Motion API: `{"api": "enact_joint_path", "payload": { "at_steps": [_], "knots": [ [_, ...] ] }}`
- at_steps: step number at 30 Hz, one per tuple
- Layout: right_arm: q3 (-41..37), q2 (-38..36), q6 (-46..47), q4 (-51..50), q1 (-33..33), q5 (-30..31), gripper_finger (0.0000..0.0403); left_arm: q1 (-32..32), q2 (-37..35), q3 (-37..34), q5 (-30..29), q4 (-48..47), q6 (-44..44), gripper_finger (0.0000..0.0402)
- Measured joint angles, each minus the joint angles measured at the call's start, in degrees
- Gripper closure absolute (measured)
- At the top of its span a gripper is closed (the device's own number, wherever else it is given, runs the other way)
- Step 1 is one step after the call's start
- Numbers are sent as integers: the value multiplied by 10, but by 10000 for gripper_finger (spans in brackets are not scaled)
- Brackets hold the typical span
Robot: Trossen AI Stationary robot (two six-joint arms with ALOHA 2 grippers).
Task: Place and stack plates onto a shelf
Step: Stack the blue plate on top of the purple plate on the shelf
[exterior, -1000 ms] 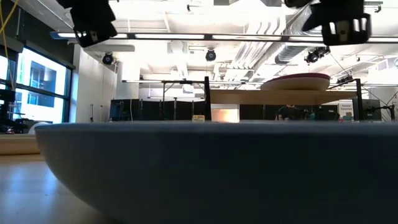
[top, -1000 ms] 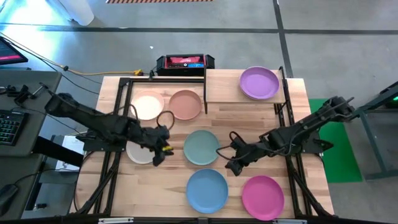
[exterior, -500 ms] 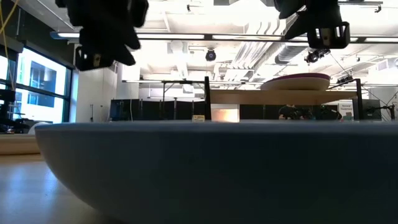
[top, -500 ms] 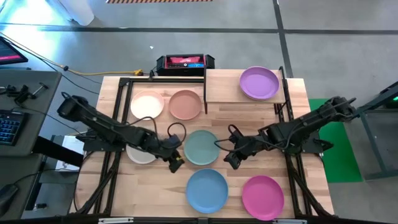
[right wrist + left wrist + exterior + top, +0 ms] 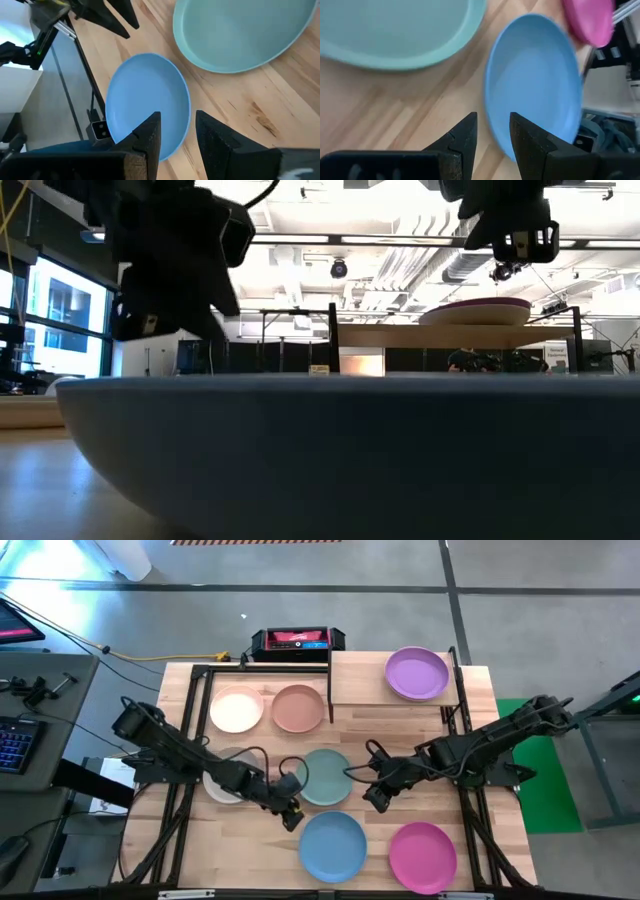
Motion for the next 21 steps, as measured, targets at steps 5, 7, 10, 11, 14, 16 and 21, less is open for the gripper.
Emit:
{"api": "enact_joint_path", "payload": {
  "at_steps": [5,7,10,11,14,16,21],
  "knots": [
    [0,0,-13,-8,0,-1,300,-12,32,0,0,25,-20,298],
    [0,0,-17,-10,0,-1,300,-16,46,0,0,45,-24,298],
    [0,0,-20,-14,0,-1,300,-21,62,0,4,60,-33,298],
    [0,0,-20,-15,0,-1,300,-22,66,0,5,62,-37,298],
    [0,0,-21,-18,0,-1,300,-25,78,0,6,78,-41,298],
    [0,0,-21,-18,0,-1,300,-27,83,0,6,85,-42,298],
    [0,0,-21,-26,0,-1,300,-28,98,0,12,109,-44,298]
  ]
}}
